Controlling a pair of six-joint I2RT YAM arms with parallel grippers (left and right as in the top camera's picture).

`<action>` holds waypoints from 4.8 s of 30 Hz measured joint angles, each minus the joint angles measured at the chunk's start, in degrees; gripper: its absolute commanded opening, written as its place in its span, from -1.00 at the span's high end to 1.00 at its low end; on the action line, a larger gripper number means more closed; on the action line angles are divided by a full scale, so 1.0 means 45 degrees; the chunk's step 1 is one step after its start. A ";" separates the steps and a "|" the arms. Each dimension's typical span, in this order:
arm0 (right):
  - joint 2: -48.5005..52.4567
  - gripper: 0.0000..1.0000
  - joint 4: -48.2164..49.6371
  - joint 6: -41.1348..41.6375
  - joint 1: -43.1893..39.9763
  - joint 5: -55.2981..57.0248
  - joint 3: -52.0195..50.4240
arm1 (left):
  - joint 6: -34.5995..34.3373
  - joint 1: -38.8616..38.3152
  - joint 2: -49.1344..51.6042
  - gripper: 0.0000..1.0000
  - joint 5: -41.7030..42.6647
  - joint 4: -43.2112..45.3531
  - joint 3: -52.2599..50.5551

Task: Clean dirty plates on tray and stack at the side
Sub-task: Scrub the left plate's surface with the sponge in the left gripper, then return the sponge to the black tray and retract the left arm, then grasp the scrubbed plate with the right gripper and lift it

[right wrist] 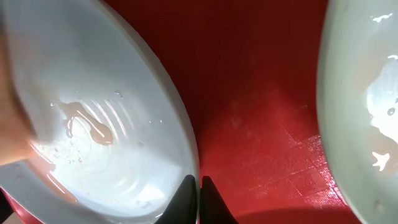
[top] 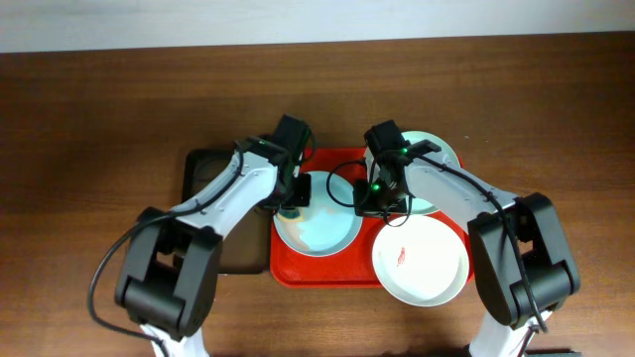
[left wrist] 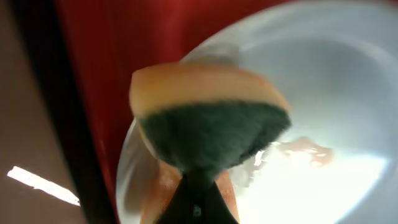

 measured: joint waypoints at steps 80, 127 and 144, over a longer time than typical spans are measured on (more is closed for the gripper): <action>-0.0214 0.92 0.0631 0.4031 0.5022 0.6324 0.4430 | 0.0233 0.6844 -1.1035 -0.98 -0.1336 -0.4551 0.0330; -0.0073 0.92 0.8490 -1.4328 0.8646 1.6645 0.6795 | 0.0233 0.6844 -1.1035 -0.98 -0.1379 -0.4551 0.0330; -0.0073 0.92 0.4172 -1.0273 0.8553 1.6704 0.6878 | 0.0233 0.6844 -1.1035 -0.98 -0.1379 -0.4551 0.0330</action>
